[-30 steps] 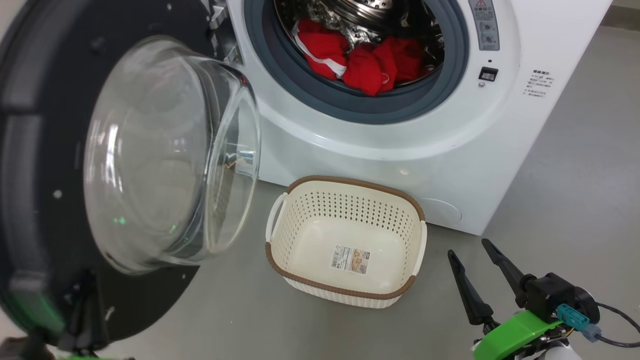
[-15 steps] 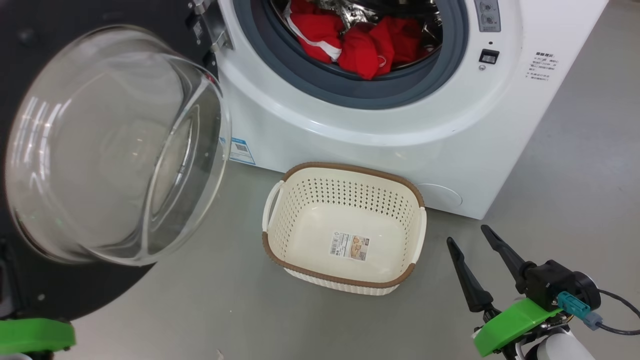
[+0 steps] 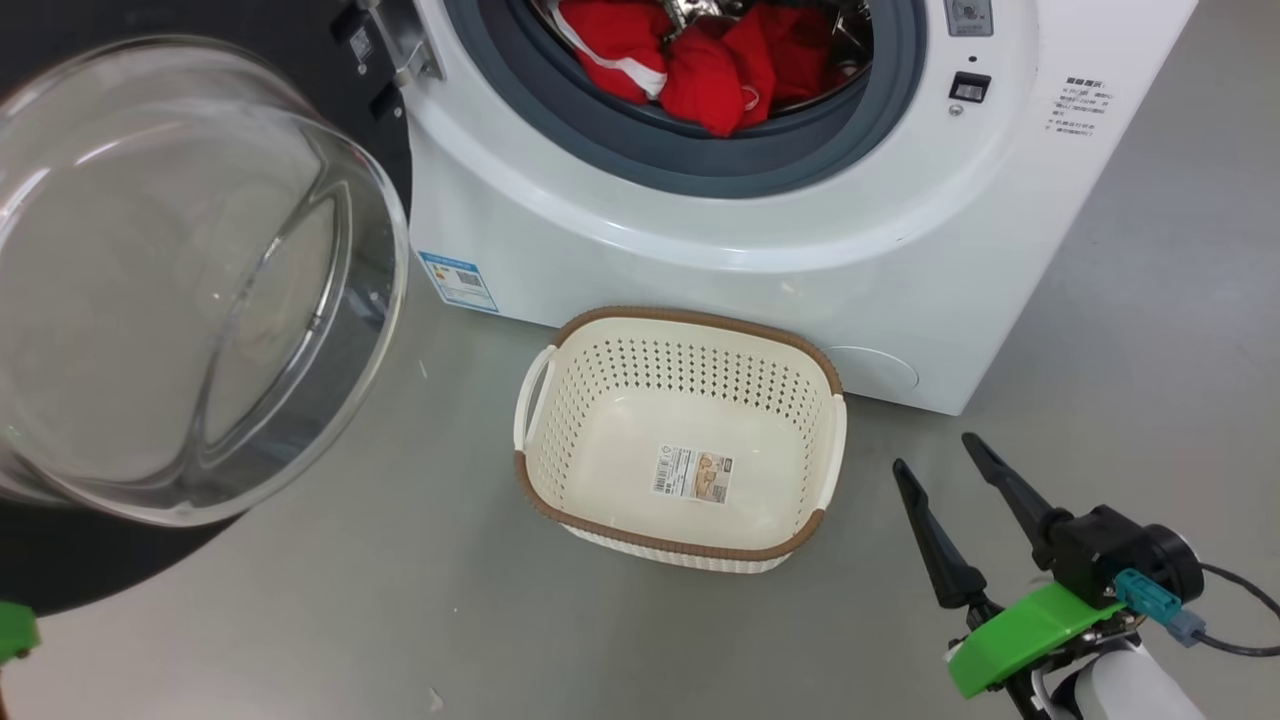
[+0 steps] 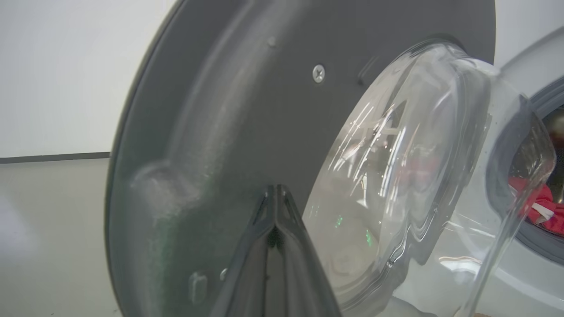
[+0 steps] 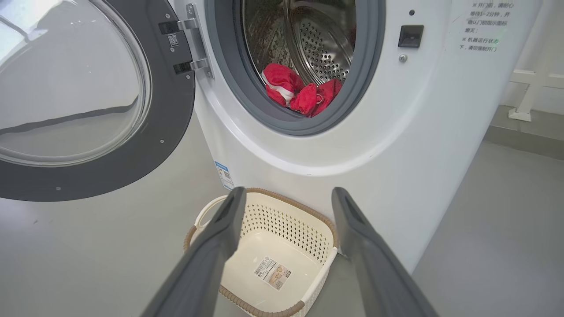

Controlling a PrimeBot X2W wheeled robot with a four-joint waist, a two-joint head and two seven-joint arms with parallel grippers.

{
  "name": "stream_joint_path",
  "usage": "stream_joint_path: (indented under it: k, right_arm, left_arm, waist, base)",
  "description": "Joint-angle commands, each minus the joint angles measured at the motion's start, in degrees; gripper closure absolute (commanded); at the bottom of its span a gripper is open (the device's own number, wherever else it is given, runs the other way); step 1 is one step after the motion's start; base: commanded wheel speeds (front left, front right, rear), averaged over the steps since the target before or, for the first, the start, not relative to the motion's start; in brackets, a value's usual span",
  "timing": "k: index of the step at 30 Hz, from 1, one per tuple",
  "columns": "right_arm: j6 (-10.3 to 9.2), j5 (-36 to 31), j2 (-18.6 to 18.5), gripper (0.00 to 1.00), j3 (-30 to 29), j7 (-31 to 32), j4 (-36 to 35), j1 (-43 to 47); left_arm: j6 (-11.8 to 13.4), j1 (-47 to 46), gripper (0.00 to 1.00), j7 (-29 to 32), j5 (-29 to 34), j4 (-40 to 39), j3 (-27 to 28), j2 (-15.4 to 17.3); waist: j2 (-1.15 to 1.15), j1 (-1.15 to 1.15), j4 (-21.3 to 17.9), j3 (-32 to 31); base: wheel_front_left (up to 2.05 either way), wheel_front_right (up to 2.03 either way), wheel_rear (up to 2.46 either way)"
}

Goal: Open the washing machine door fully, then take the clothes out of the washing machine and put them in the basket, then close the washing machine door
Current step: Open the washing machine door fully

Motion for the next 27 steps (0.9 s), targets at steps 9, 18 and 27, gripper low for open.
stream_joint_path:
  k: [9,18,27]
  right_arm:
    - [0.36,-0.85,-0.49,0.0,1.36,-0.37,-1.83,-2.28]
    - [0.36,-1.1,-0.95,0.0,1.9,-0.37,-1.75,-3.83]
    - [0.36,-1.21,-0.85,0.0,1.89,-0.37,-1.47,-4.02]
  left_arm:
    - [-0.97,-6.35,1.0,-0.29,2.14,4.87,5.5,6.1]
    - [-1.57,-11.4,1.0,-0.29,3.46,12.46,7.06,9.88]
    - [-1.85,-13.0,1.0,-0.29,4.16,15.46,7.57,11.43]
  waist:
    - [0.0,0.0,0.0,1.46]
    - [0.0,0.0,-0.52,3.24]
    - [0.0,0.0,-0.77,2.96]
  base:
    - [0.0,0.0,0.0]
    - [0.0,0.0,0.0]
    - [0.0,0.0,0.0]
